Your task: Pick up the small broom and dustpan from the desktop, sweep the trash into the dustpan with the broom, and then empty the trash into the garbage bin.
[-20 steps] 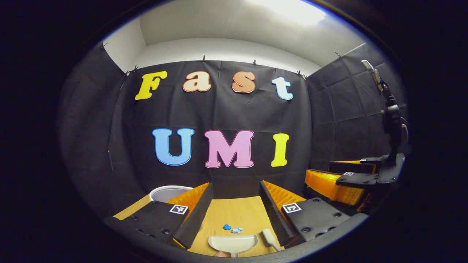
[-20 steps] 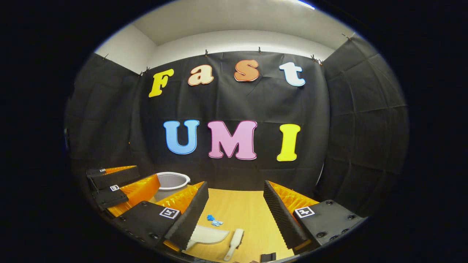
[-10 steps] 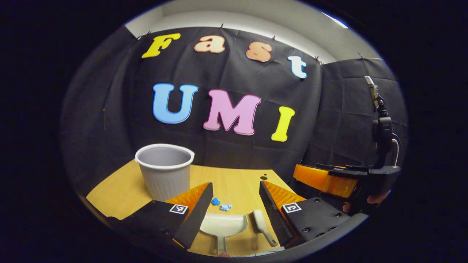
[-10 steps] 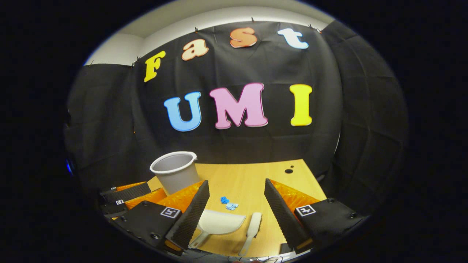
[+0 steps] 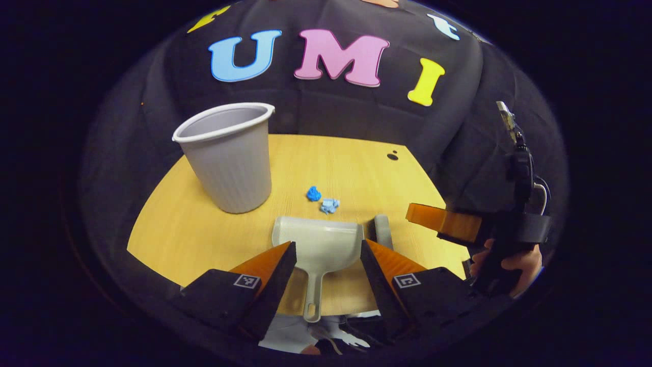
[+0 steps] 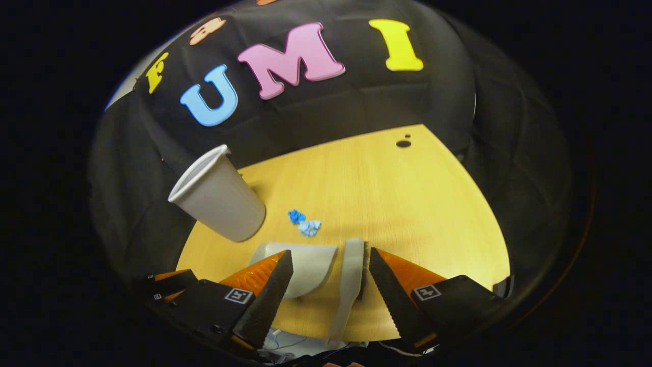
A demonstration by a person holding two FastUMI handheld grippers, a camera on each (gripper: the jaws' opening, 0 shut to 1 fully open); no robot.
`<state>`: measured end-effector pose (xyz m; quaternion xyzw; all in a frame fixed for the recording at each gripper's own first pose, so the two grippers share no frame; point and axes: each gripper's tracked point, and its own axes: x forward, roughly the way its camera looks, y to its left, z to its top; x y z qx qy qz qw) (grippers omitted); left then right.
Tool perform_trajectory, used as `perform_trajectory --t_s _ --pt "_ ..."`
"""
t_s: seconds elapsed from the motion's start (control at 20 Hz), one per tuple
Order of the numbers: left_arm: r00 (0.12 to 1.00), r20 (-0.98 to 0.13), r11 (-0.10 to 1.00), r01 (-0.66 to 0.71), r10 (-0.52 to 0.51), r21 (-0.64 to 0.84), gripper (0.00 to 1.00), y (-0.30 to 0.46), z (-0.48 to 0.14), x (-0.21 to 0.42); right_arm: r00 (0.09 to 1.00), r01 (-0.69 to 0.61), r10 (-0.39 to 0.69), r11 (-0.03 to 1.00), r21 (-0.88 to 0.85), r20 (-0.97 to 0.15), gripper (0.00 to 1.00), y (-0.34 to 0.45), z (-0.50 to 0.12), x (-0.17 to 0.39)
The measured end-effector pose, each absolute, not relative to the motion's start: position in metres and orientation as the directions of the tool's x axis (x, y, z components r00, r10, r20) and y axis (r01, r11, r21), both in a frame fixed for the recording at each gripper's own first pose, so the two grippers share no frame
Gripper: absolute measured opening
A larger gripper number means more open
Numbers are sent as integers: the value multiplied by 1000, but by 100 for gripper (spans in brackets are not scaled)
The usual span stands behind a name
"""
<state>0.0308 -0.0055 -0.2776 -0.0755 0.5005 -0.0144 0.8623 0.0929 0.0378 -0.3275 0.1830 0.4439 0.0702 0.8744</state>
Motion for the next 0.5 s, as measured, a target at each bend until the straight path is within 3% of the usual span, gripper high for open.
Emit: perform_trajectory --t_s 0.25,0.5 --pt "228 -968 993 -30 -104 -114 78 -14 -317 19 395 55 350 914 402 -849 98 49 -385 67" --pt "40 -988 988 -49 -146 -148 78 -13 -332 24 294 108 327 922 371 -898 98 51 -405 57"
